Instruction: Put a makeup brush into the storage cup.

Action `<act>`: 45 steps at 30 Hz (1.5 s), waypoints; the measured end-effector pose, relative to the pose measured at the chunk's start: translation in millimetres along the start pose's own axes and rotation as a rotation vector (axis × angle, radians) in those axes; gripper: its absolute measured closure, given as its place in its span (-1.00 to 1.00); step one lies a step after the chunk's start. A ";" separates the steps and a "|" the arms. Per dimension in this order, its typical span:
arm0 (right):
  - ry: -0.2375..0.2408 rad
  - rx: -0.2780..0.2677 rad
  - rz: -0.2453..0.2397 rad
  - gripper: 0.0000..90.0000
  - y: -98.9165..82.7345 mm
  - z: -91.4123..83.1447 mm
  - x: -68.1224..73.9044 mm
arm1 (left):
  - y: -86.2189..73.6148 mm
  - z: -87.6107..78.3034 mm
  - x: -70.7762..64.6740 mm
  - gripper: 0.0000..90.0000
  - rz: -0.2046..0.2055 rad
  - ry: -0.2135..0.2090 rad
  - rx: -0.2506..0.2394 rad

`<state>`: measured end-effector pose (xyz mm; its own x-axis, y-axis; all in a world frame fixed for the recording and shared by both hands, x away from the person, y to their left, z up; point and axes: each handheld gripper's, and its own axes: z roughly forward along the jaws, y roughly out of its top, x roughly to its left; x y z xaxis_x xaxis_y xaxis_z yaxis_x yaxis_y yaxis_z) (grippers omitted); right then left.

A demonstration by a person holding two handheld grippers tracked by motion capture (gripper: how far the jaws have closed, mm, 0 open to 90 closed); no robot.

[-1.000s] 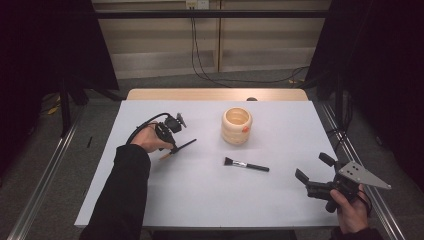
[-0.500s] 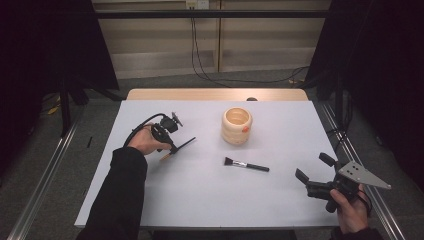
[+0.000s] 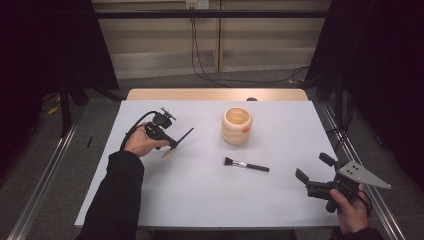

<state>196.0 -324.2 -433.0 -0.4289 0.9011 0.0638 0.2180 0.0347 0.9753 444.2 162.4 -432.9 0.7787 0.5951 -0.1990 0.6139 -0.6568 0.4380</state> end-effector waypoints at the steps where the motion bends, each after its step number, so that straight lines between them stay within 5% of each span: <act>1: 0.002 -0.002 0.000 -1.00 0.0 0.1 -0.1 | -0.9 -2.4 1.0 0.86 -0.004 -0.004 -0.017; 6: 0.002 -0.001 0.004 -1.00 0.2 0.3 0.6 | -6.5 -9.2 -0.3 0.86 -0.029 0.021 -0.099; 8: 0.002 -0.006 0.002 -1.00 0.1 0.6 0.7 | -8.8 -12.0 1.7 0.86 -0.001 0.025 -0.104; 17: 0.002 -0.006 0.004 -1.00 0.2 0.8 0.8 | -16.3 -20.4 -5.8 0.86 -0.047 0.040 -0.239; 38: 0.004 -0.006 -0.008 -1.00 0.2 1.1 0.8 | -29.6 -40.4 -26.0 0.86 -0.015 0.049 -0.466; 45: 0.006 -0.005 -0.007 -1.00 0.3 1.2 0.9 | -37.2 -58.7 -35.0 0.86 -0.018 0.059 -0.635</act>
<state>196.7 -322.9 -432.9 -0.4354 0.8984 0.0577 0.2104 0.0392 0.9768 386.5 193.1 -390.8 0.7492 0.6401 -0.1704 0.4160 -0.2546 0.8730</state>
